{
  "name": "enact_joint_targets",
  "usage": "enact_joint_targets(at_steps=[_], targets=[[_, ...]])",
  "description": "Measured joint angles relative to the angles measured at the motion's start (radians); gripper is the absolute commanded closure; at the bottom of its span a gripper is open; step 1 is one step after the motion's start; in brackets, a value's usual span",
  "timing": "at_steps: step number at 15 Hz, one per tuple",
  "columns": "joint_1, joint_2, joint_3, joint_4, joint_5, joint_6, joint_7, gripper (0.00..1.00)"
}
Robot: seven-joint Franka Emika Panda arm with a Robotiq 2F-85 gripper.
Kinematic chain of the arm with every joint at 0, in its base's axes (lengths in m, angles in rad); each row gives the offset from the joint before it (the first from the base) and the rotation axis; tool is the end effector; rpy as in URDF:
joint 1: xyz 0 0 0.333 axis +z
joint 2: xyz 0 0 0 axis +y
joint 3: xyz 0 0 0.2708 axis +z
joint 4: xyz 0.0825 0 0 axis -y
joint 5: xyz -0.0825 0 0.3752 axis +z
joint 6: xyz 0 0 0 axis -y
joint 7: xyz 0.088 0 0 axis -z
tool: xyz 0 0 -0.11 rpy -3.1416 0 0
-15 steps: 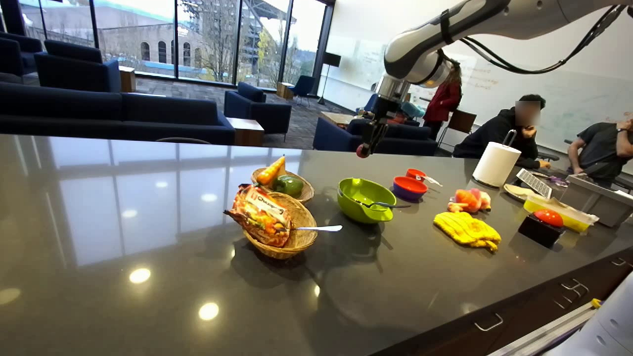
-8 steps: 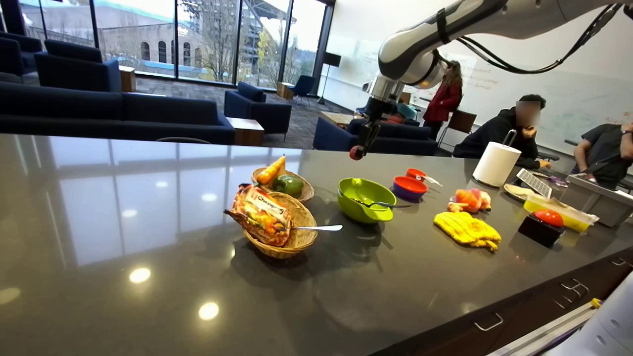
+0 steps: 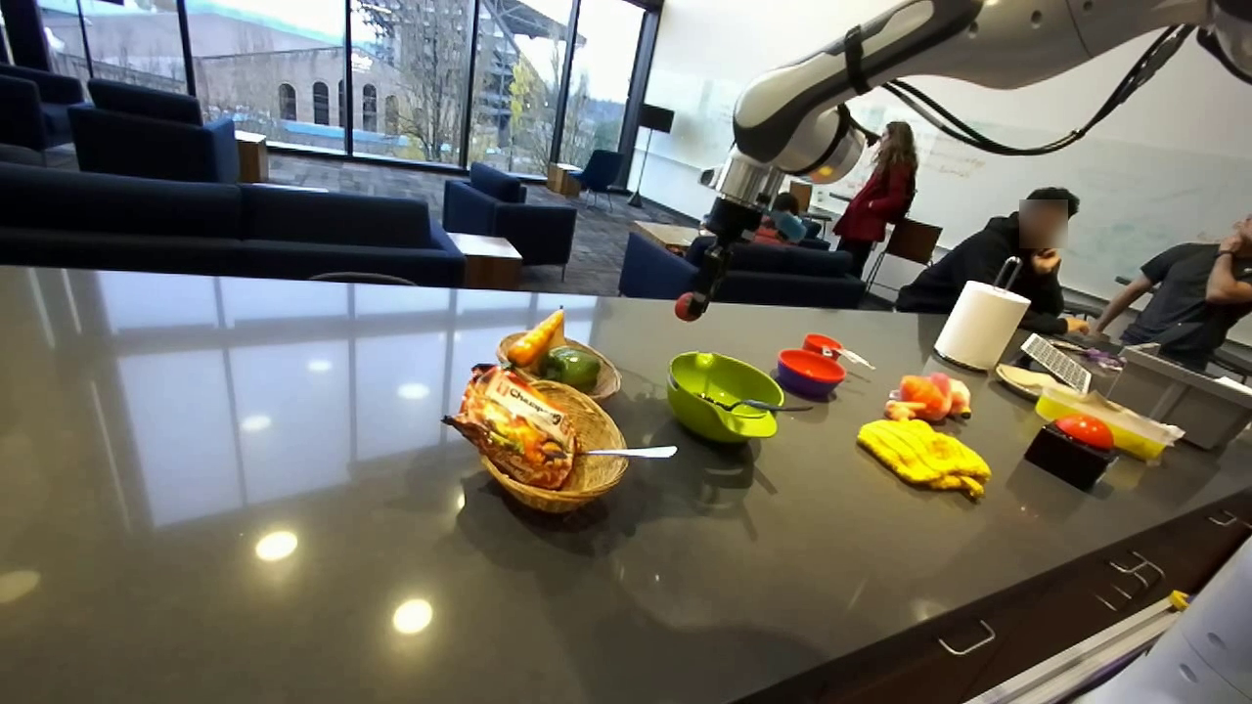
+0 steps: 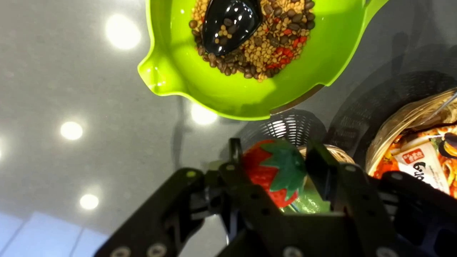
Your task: Move the small red object to one of the small baskets
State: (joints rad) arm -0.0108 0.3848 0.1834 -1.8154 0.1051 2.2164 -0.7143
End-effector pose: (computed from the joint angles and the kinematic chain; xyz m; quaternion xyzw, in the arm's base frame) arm 0.6112 0.1047 0.2944 -0.9163 -0.3931 -0.0305 0.0708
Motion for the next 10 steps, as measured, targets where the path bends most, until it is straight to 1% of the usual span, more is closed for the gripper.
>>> enact_joint_targets(at_steps=[6,10], targets=[[0.002,0.091,0.027,0.096,0.001,-0.001,-0.042,0.77],[0.013,0.135,0.05,0.137,0.001,-0.006,-0.053,0.77]])
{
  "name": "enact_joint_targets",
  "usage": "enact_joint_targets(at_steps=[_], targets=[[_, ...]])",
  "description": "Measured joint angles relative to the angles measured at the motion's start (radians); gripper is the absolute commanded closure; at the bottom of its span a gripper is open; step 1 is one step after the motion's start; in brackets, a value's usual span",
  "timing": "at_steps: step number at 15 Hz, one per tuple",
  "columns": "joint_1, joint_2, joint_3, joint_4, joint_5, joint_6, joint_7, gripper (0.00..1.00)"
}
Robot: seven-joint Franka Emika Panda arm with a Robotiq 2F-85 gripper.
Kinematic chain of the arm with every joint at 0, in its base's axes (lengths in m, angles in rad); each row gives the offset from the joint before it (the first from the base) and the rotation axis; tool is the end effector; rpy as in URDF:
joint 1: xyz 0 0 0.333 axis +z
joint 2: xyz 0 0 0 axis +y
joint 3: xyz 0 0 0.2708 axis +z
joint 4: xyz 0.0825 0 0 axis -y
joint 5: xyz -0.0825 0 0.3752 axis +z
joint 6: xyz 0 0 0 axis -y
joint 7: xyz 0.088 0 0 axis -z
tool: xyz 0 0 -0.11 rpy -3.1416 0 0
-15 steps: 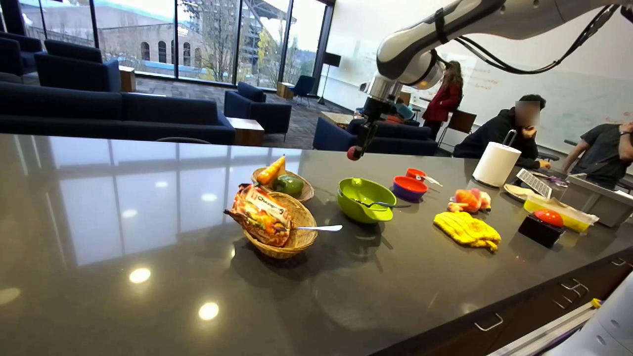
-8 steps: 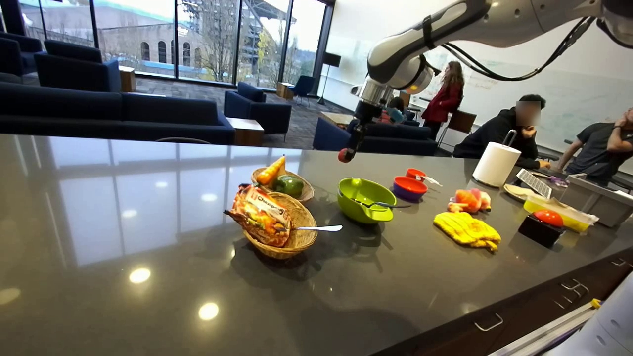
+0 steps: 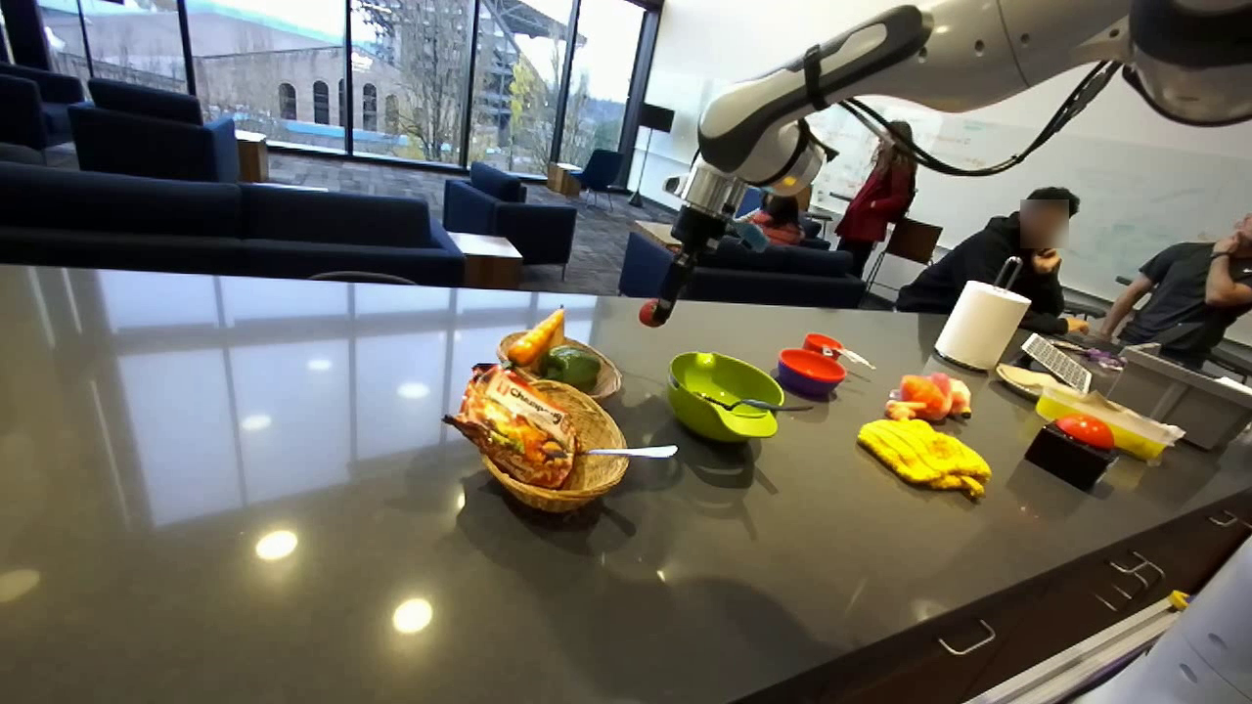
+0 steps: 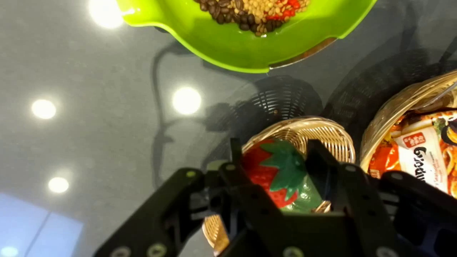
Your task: Move the small red object to one of the small baskets
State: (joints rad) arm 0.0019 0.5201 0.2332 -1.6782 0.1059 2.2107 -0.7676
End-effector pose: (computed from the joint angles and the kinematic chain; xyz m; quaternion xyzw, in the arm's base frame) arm 0.6328 0.1426 0.2732 -0.8939 -0.4368 -0.0377 0.0934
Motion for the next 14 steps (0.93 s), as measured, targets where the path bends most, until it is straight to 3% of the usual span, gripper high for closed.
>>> enact_joint_targets(at_steps=[14], targets=[[0.019,0.036,0.053,-0.005,0.055,-0.003,-0.014,0.77]])
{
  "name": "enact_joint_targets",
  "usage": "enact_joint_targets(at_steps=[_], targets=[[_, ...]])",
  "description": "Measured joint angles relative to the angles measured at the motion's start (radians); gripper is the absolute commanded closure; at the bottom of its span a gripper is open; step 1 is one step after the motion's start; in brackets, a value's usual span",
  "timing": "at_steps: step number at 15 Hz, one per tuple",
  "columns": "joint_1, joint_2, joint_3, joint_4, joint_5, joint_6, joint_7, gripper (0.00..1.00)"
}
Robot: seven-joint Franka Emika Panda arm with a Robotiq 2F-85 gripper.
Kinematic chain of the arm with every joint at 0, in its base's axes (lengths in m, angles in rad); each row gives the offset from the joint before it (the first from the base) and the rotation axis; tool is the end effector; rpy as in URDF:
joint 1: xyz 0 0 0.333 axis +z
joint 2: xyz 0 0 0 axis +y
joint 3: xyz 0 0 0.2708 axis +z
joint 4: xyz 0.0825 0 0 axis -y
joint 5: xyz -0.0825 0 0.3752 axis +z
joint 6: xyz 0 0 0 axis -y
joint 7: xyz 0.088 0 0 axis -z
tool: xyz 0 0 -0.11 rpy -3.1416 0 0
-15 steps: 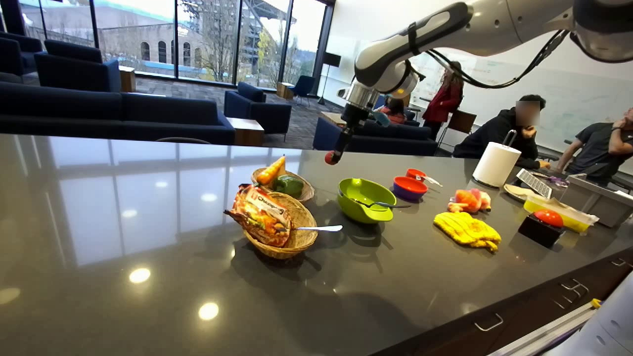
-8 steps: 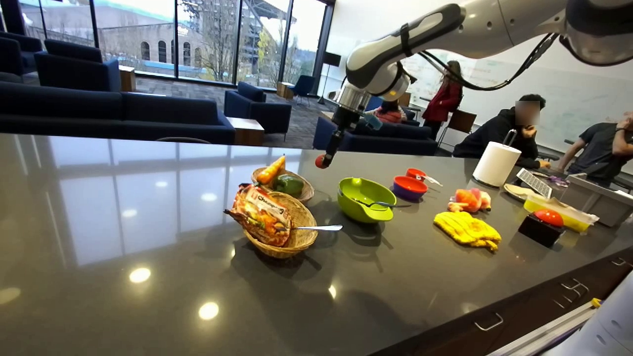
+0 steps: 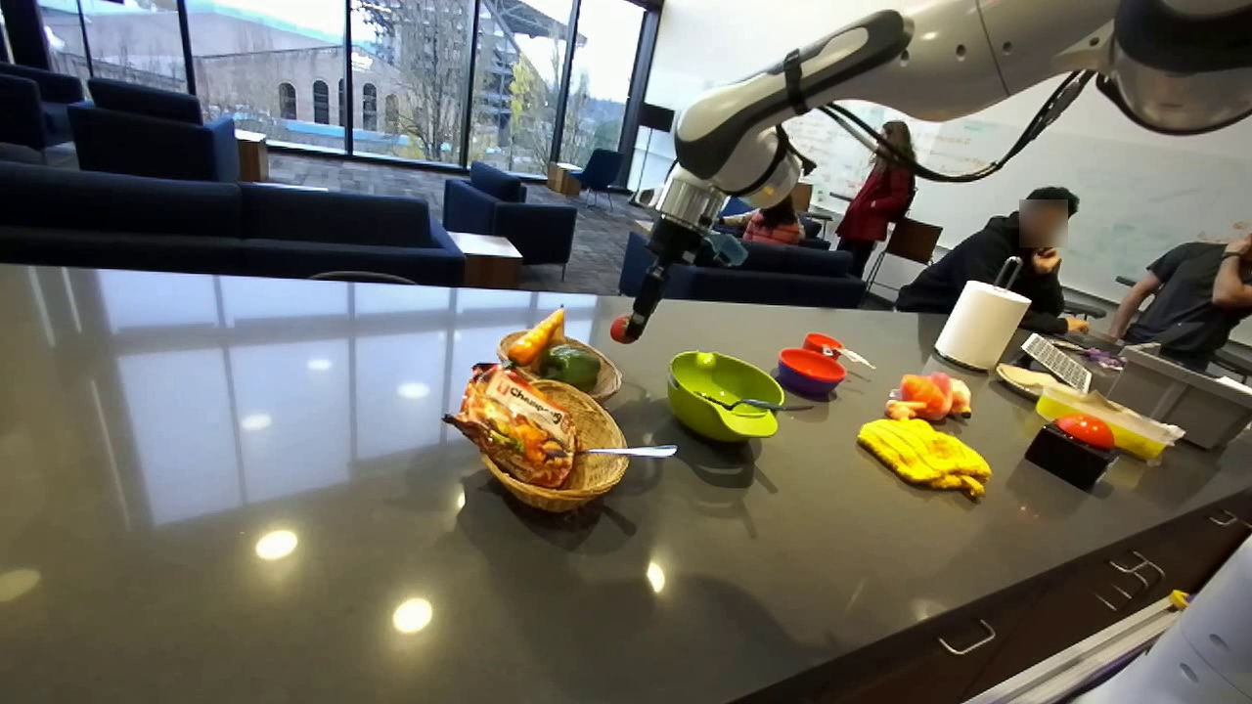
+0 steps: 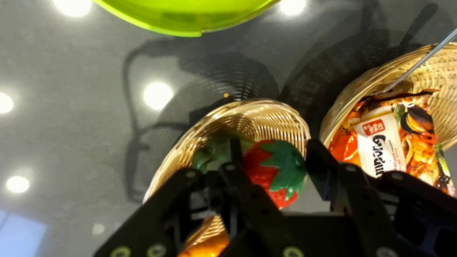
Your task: Move the small red object to one of the small baskets
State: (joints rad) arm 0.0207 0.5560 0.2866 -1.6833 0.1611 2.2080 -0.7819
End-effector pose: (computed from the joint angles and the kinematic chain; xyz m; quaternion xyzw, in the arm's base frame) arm 0.6176 0.1868 0.2530 -0.8803 -0.4536 -0.0258 0.1367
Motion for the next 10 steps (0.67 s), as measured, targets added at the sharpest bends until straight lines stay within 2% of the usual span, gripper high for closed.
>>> enact_joint_targets(at_steps=[10], targets=[[-0.002,0.025,0.009,-0.006,0.013,0.0,-0.042,0.77]])
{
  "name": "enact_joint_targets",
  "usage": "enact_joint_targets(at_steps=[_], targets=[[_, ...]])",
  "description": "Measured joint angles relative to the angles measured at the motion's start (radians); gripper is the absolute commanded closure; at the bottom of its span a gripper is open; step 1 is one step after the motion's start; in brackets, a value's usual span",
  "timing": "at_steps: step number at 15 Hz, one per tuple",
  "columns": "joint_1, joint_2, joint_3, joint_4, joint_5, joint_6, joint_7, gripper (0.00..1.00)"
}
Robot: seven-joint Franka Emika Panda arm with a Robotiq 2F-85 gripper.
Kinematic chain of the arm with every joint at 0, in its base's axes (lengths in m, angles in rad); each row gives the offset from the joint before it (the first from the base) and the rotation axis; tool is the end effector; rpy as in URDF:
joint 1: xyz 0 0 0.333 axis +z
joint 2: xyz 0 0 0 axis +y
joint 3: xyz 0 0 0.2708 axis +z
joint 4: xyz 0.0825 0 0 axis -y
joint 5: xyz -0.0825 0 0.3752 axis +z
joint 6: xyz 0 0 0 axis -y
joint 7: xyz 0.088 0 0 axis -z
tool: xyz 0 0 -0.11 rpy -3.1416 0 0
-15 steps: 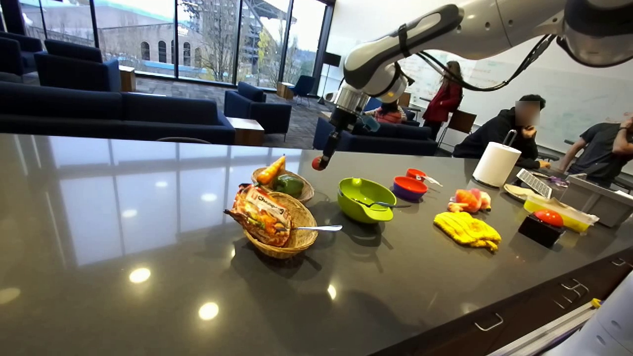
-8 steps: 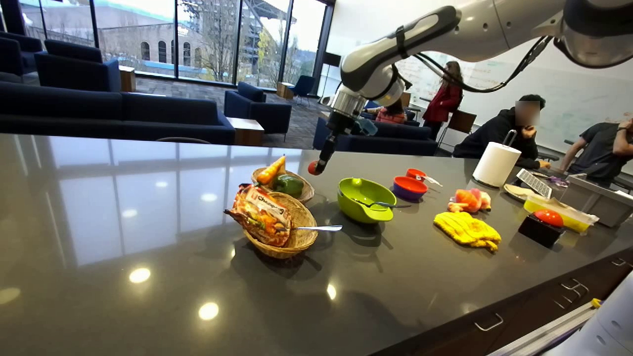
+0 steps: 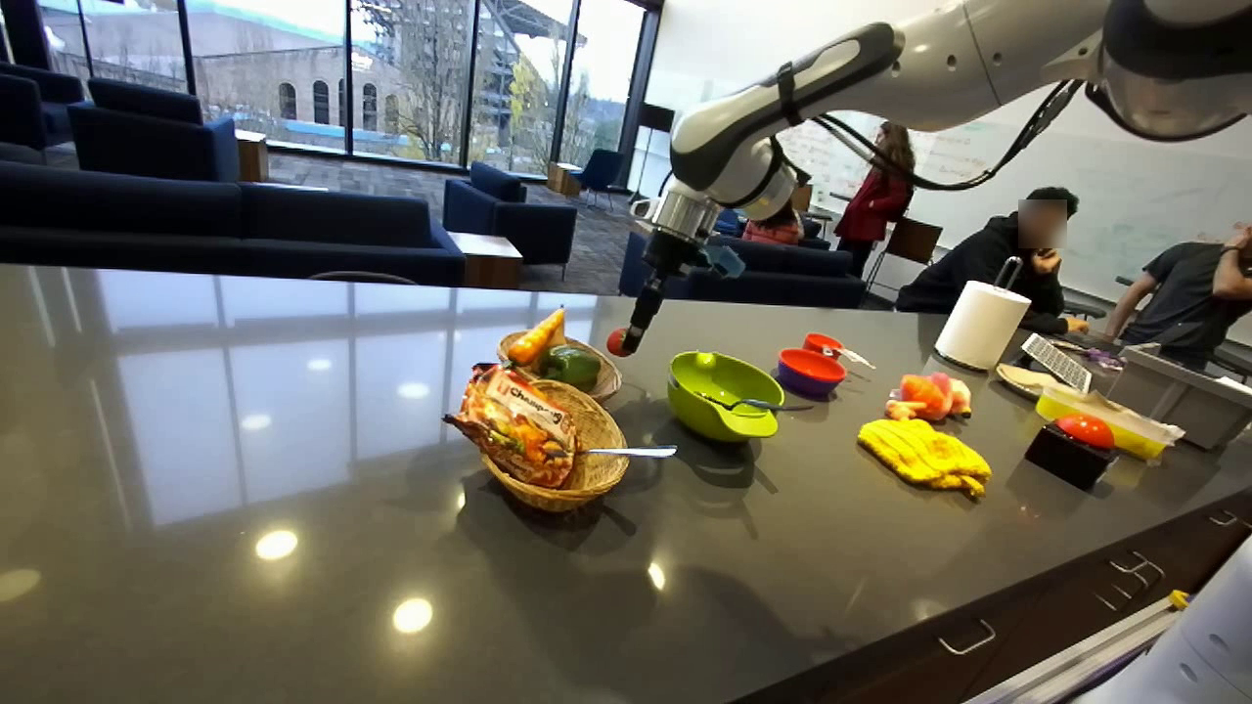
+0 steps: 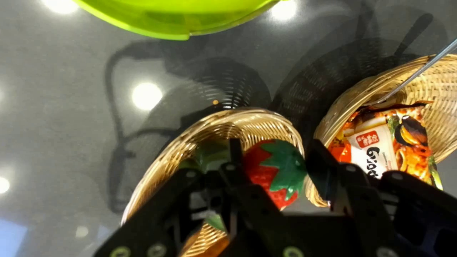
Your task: Move the small red object to one of the small baskets
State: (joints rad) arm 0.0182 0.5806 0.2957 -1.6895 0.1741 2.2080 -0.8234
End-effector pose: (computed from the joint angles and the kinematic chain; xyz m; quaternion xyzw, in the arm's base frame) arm 0.6126 0.1908 0.2361 -0.8706 -0.4684 -0.0166 0.1496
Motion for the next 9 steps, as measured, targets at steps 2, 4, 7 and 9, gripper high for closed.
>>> enact_joint_targets(at_steps=[2,4,7,9], targets=[[-0.005,0.01,0.0,0.0,0.018,0.0,-0.015,0.77],[-0.012,0.02,0.0,0.001,0.032,0.0,-0.027,0.77],[-0.021,0.031,-0.001,0.001,0.044,-0.006,-0.042,0.77],[-0.025,0.036,-0.001,0.002,0.048,-0.013,-0.055,0.77]])
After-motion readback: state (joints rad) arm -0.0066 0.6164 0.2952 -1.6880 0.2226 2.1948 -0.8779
